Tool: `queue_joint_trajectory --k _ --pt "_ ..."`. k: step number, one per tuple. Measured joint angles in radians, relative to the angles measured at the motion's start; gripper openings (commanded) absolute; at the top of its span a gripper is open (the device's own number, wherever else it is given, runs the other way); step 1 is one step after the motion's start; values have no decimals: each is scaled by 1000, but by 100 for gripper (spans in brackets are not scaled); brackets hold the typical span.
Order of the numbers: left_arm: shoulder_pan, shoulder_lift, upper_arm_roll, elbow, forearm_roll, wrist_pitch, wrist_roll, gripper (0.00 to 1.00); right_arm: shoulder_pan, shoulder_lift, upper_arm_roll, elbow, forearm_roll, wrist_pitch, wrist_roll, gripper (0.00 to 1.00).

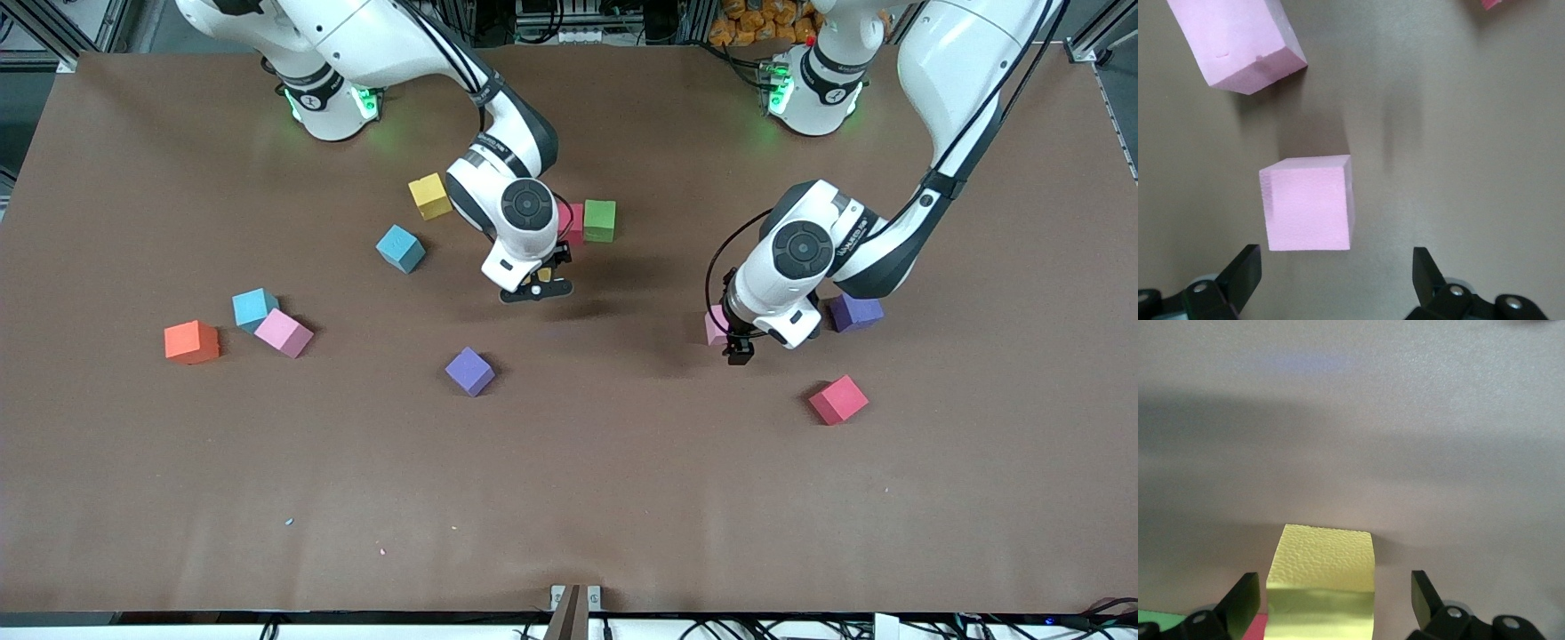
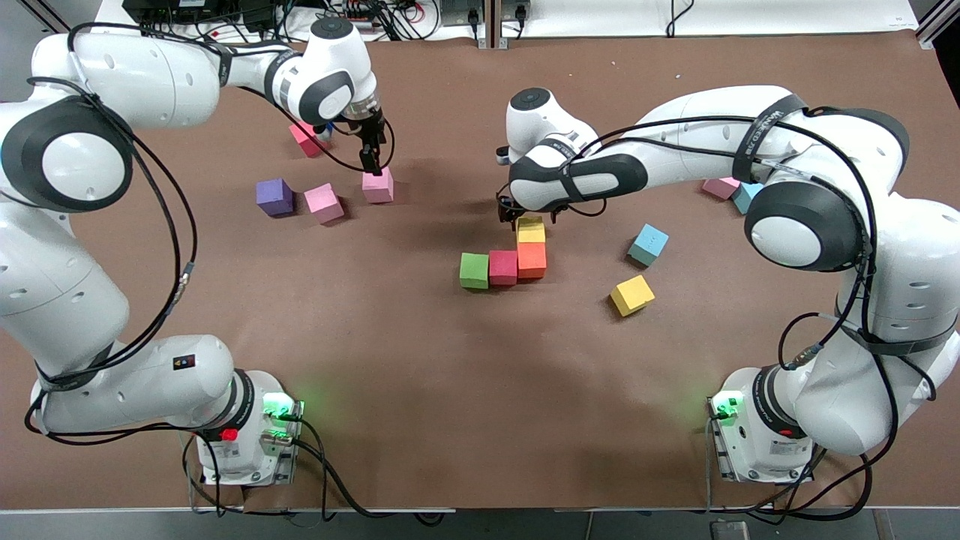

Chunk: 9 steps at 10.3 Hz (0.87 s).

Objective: Arrange 11 blocks into digit 3
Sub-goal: 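Place the yellow cube below the orange cube while the left gripper aligns pink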

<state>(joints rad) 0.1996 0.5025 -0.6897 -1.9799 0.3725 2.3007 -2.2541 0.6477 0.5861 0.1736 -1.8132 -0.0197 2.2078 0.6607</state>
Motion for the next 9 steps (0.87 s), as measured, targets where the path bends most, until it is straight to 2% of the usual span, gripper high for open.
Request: queue_joint_trajectory --k 6,9 --pt "1 18 1 -28 30 0 -1 100 -1 -7 0 28 1 0 3 100" --pt "3 45 2 -29 77 0 -2 100 -3 -14 0 78 1 -65 3 100"
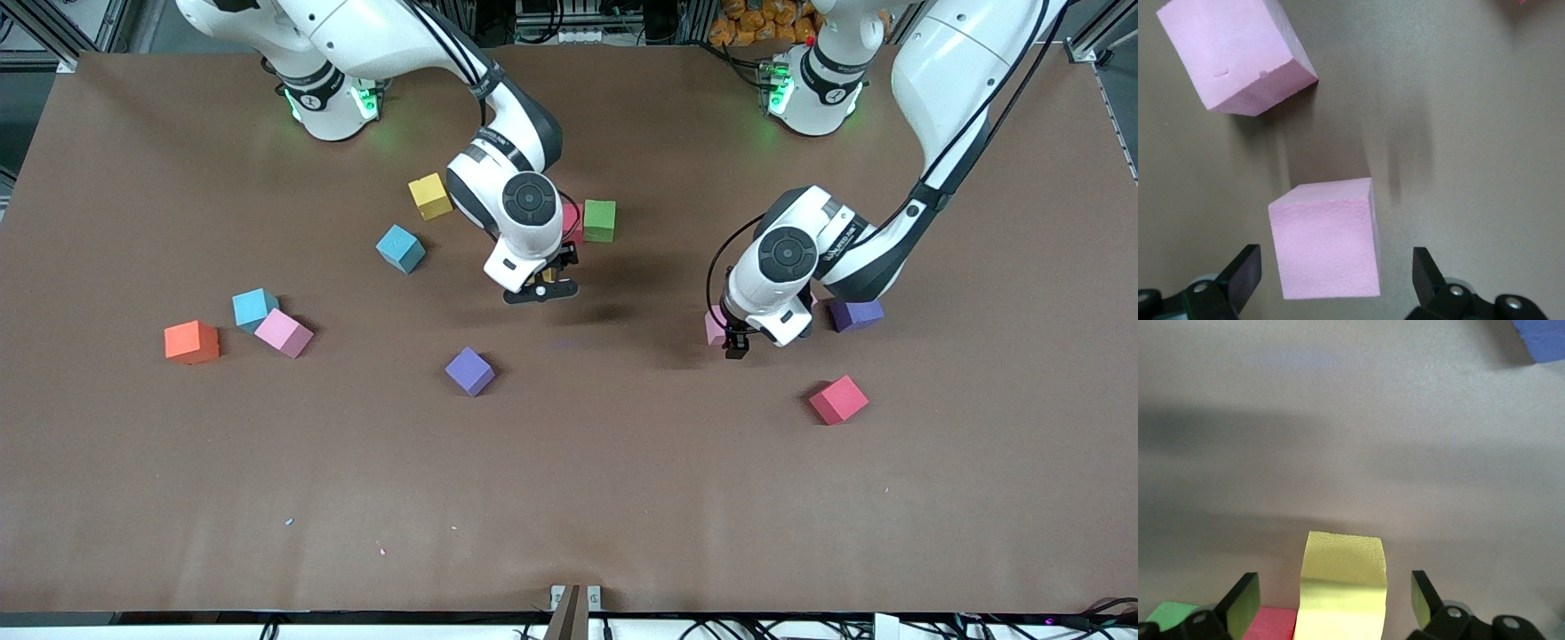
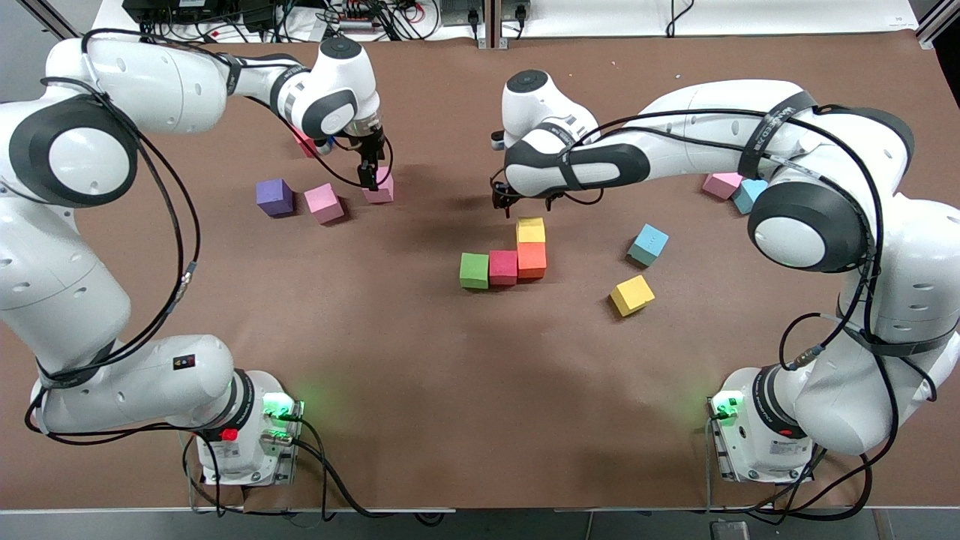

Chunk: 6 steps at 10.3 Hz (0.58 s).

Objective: Arrange 11 blocks into digit 3
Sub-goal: 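Place the yellow cube below the orange cube while the left gripper aligns pink, then grasp the purple cube with the right gripper while the left gripper grasps pink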

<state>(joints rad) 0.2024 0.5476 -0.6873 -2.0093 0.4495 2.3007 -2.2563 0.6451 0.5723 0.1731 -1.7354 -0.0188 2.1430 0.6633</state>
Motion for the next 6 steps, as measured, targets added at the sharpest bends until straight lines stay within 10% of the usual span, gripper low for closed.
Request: queue_joint_trajectory --k 6 --pt "-1 17 0 -10 11 0 -3 100 -101 -14 -72 153 0 -91 -2 100"
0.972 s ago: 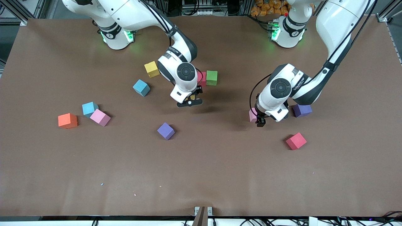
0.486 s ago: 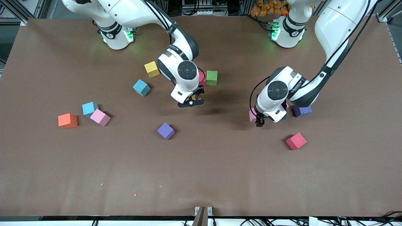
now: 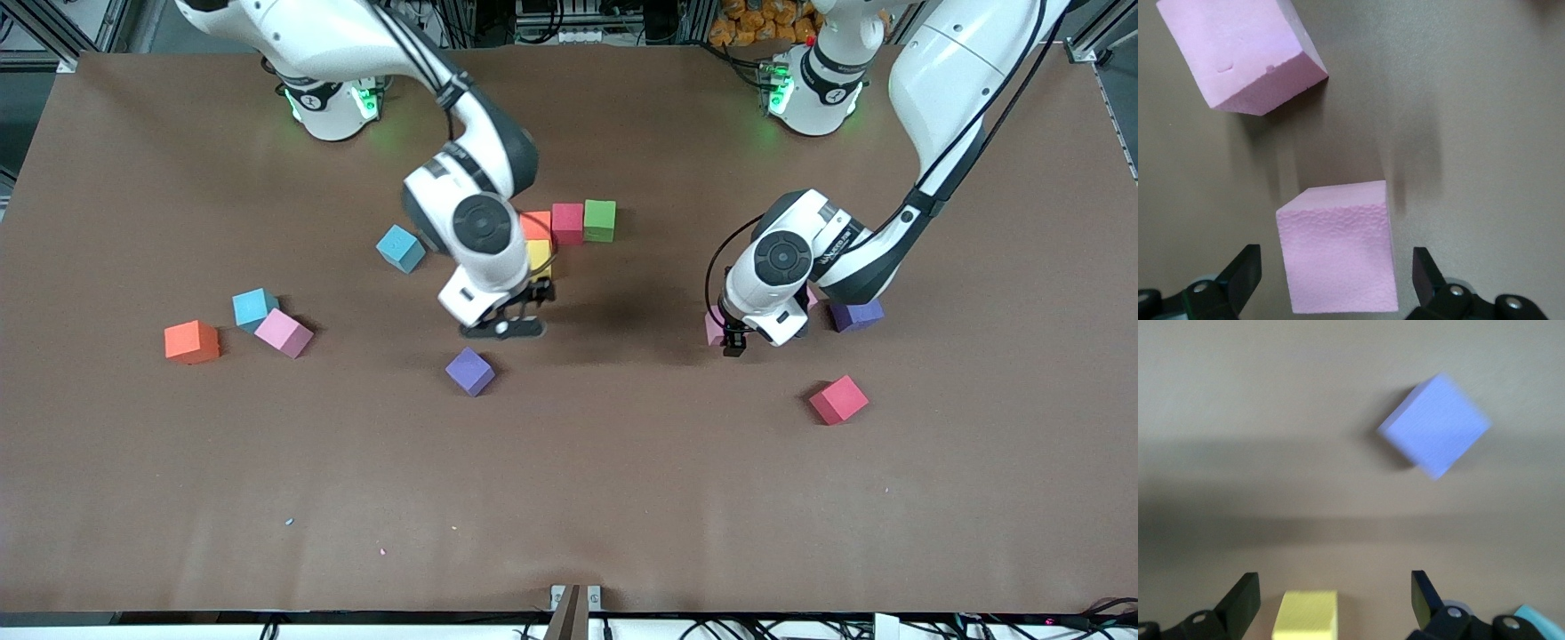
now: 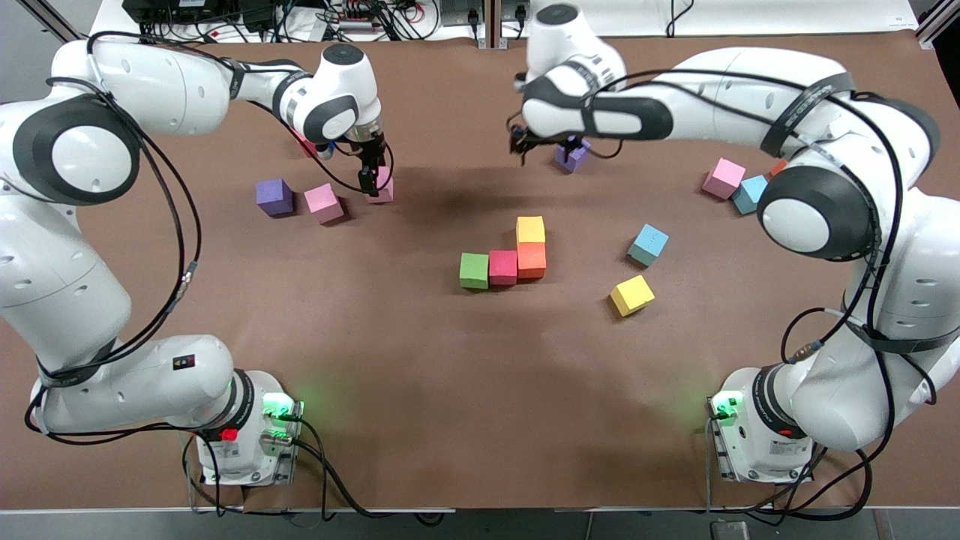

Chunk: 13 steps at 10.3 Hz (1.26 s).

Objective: Arrange 11 blocks into digit 3
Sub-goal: 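Grasp the purple cube with the right gripper while the left gripper grasps pink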

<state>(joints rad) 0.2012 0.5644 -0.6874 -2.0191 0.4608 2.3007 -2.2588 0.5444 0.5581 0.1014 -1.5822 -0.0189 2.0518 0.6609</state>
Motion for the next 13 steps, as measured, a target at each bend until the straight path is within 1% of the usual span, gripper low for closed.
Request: queue_joint_trajectory --k 1,2,3,5,6,7,9,11,13 --pt "0 7 0 -1 18 0 0 89 -35 0 -12 22 0 1 3 100" --pt "1 15 1 -1 26 0 -1 74 -74 0 -16 47 0 1 4 100" --pt "1 23 1 -1 28 0 -1 56 -104 3 -18 58 0 19 17 100" --pt "2 34 1 1 28 0 -1 20 -128 31 -21 60 0 94 119 100" --pt "2 36 1 5 30 1 -1 7 -151 50 -23 61 1 101 184 100" --pt "2 37 1 7 32 1 -1 0 -188 67 -23 61 2 103 240 100" --pt "1 39 1 19 57 2 -1 0 -237 94 -22 62 13 104 294 100" --pt "-4 38 -5 52 67 3 7 0 -230 105 -16 62 66 116 347 100" --pt "-10 37 -12 88 67 2 31 0 -210 113 -11 59 79 150 389 100"
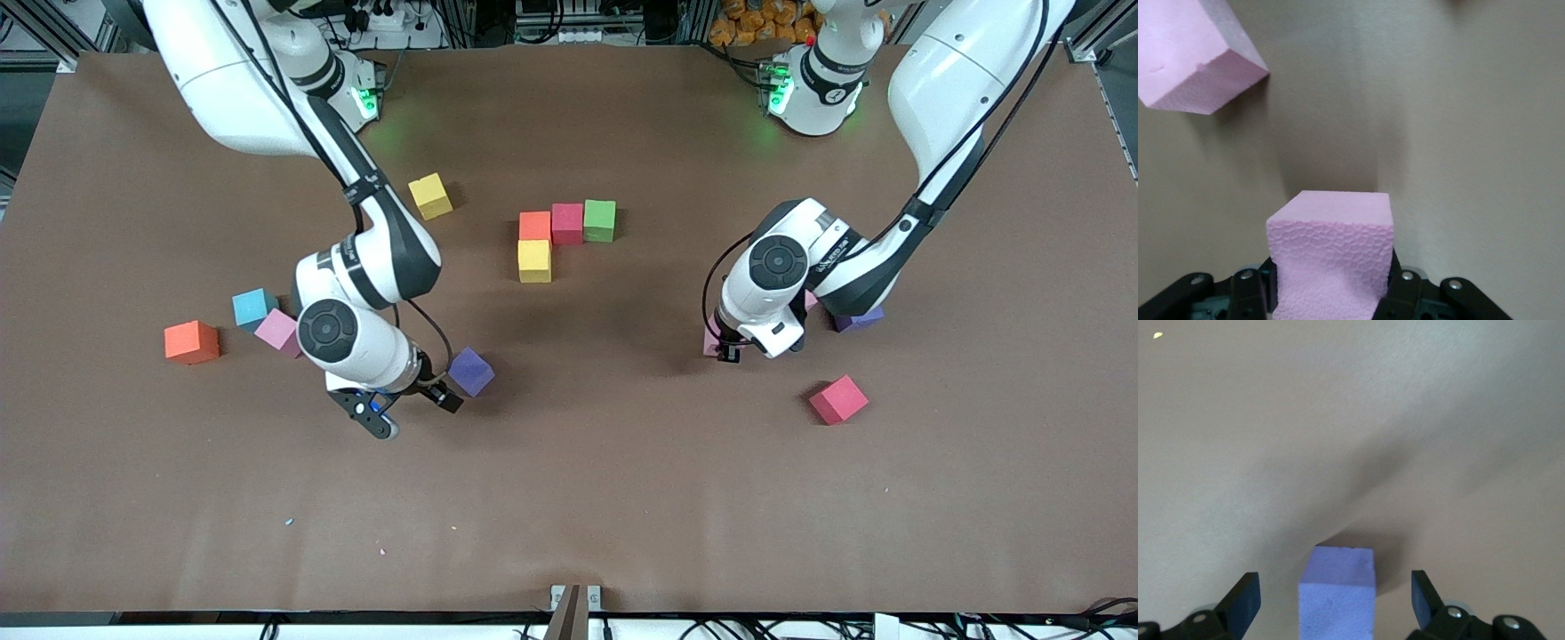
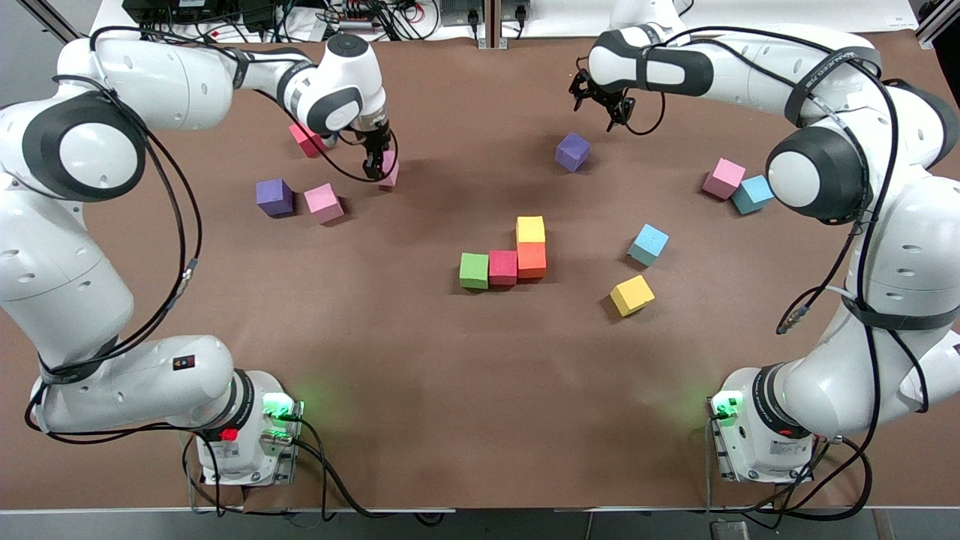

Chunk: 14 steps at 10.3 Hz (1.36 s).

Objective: Arrange 11 blocks into digit 3
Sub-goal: 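Grasp the purple cube with the right gripper while the left gripper grasps pink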

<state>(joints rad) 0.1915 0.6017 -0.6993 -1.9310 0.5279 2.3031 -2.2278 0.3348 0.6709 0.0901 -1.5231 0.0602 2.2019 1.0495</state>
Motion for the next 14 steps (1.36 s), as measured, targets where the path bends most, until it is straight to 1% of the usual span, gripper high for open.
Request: queue_joint_trajectory --k 4,5,8,14 --pt "-14 0 0 19 7 0 21 0 44 44 0 -8 -3 78 64 100" --pt "-21 0 0 19 16 0 21 0 50 51 0 -8 -6 82 69 100" --pt "-33 0 0 19 21 -1 21 0 51 64 -3 -18 -57 86 73 100" --pt "-34 0 1 20 27 -1 27 0 50 76 -6 -33 -63 104 73 100"
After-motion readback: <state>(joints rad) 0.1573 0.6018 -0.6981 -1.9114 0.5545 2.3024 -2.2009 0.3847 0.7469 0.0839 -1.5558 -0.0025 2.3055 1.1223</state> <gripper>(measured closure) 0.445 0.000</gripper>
